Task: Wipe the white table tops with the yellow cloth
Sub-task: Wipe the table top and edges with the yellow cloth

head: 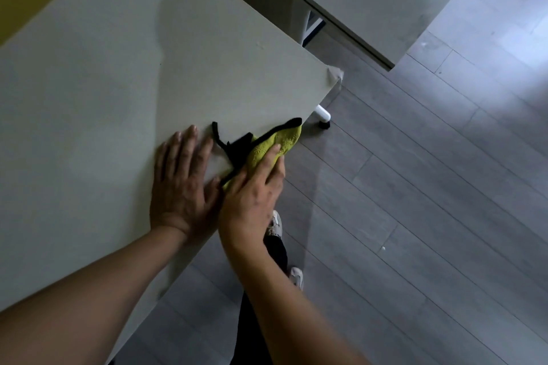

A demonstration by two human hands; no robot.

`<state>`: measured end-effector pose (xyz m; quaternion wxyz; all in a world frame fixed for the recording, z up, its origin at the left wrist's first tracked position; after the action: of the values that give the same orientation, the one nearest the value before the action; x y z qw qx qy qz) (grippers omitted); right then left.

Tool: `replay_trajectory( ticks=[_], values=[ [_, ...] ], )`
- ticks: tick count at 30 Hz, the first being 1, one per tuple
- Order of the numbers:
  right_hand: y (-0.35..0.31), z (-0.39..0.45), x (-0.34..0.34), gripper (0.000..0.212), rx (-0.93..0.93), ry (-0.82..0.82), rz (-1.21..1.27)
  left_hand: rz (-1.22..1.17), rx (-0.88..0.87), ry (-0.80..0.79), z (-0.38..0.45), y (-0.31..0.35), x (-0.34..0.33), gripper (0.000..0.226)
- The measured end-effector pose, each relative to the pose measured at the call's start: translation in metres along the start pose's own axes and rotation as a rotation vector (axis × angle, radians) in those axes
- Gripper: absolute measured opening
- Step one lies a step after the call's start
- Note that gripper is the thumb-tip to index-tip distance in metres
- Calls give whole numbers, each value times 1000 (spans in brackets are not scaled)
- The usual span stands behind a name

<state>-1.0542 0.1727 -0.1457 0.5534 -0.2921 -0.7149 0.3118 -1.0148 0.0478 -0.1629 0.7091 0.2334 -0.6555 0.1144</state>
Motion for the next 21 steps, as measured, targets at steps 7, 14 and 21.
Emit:
replay_trajectory(
  ticks=[7, 14, 21],
  values=[
    [-8, 71, 17, 73, -81, 59, -21, 23, -6, 16, 4, -3, 1, 72],
    [-2, 181, 59, 67, -113, 148, -99, 0, 26, -13, 1, -1, 3, 72],
    [-5, 112, 28, 69, 240, 97, -434, -35, 25, 14, 2, 2, 7, 73]
  ],
)
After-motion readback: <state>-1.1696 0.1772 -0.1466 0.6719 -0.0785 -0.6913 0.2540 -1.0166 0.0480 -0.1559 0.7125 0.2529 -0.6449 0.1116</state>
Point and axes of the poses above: each hand's wrist, its own z-axis towards the middle knuckle, its own x-axis out of the back of the hand, y = z × x, the point moved 4 cm from there along z, towards the middle knuckle, and after that the axes turned 13 degrees about x, right-handed, at the moved point
